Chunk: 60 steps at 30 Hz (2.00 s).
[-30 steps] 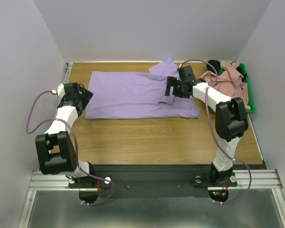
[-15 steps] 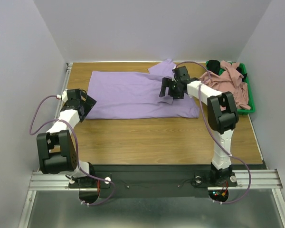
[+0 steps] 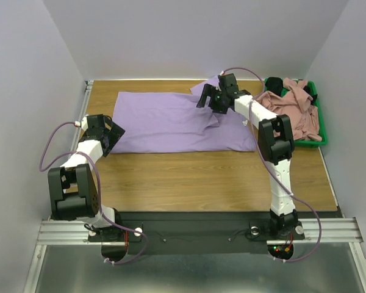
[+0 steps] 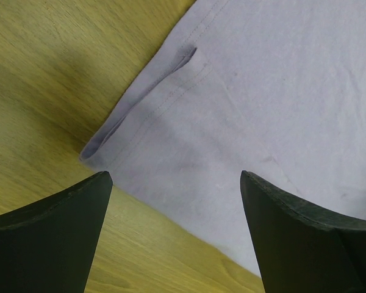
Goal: Fold and stack the t-shirts
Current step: Fold the tshirt
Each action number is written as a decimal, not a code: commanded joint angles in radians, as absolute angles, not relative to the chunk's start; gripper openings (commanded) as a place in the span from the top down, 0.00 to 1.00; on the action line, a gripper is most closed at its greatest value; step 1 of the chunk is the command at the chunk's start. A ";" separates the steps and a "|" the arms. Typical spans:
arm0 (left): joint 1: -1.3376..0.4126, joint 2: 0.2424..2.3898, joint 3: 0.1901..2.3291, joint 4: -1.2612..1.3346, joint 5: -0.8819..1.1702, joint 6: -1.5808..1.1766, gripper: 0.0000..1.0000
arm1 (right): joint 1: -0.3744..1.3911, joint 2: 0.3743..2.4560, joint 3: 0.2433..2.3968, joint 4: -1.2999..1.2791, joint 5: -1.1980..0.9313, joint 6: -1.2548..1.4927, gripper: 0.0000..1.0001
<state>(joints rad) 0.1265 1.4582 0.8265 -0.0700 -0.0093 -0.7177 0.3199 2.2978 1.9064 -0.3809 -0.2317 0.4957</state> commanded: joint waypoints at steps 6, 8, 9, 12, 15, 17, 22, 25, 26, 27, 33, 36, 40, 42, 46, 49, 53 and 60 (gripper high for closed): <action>0.132 1.427 0.825 -0.061 -0.005 -0.693 0.02 | 0.314 2.197 1.909 -0.334 -0.081 0.506 0.00; 0.132 1.427 0.822 -0.061 -0.005 -0.693 0.02 | 0.316 2.107 1.791 -0.334 -0.060 0.480 0.00; 0.130 1.425 0.818 -0.060 -0.005 -0.693 0.02 | 0.314 2.077 1.701 -0.333 -0.072 0.476 0.00; 0.130 1.431 0.808 -0.054 -0.005 -0.695 0.02 | 0.316 1.977 1.568 -0.324 -0.087 0.476 0.00; 0.129 1.437 0.804 -0.049 0.027 -0.695 0.02 | 0.319 1.941 1.483 -0.310 -0.132 0.477 0.02; 0.129 1.437 0.799 -0.046 0.029 -0.695 0.02 | 0.324 1.951 1.474 -0.299 -0.138 0.488 0.06; 0.129 1.436 0.799 -0.046 0.028 -0.689 0.02 | 0.327 2.012 1.499 -0.298 -0.164 0.523 0.20; 0.129 1.439 0.799 -0.045 0.026 -0.687 0.02 | 0.327 2.051 1.542 -0.298 -0.164 0.541 0.31; 0.130 1.439 0.801 -0.046 0.026 -0.689 0.02 | 0.327 2.055 1.549 -0.298 -0.157 0.546 0.39; 0.130 1.439 0.801 -0.046 0.028 -0.686 0.02 | 0.325 2.060 1.563 -0.298 -0.149 0.552 0.52; 0.130 1.451 0.805 -0.045 0.026 -0.684 0.02 | 0.327 2.082 1.594 -0.299 -0.112 0.572 0.83; 0.129 1.456 0.808 -0.041 0.034 -0.684 0.02 | 0.328 2.105 1.627 -0.299 -0.135 0.542 0.87; 0.129 1.460 0.808 -0.040 0.035 -0.683 0.02 | 0.331 2.154 1.690 -0.296 -0.179 0.479 0.89; 0.130 1.468 0.811 -0.038 0.038 -0.681 0.02 | 0.334 2.189 1.726 -0.298 -0.207 0.450 0.90; 0.129 1.477 0.821 -0.038 0.048 -0.680 0.02 | 0.339 2.226 1.767 -0.296 -0.258 0.413 0.77; 0.129 1.474 0.838 -0.041 0.060 -0.675 0.01 | 0.342 2.235 1.792 -0.296 -0.302 0.400 0.54; 0.129 1.457 0.848 -0.043 0.078 -0.680 0.02 | 0.345 2.197 1.792 -0.296 -0.327 0.373 0.21; 0.107 1.434 0.870 -0.037 0.098 -0.692 0.02 | 0.347 1.986 1.605 -0.296 -0.195 0.386 0.00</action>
<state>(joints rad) 0.1219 1.4826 0.8169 -0.0525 0.0788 -0.6956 0.3424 2.1597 1.6848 -0.3283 -0.2783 0.3912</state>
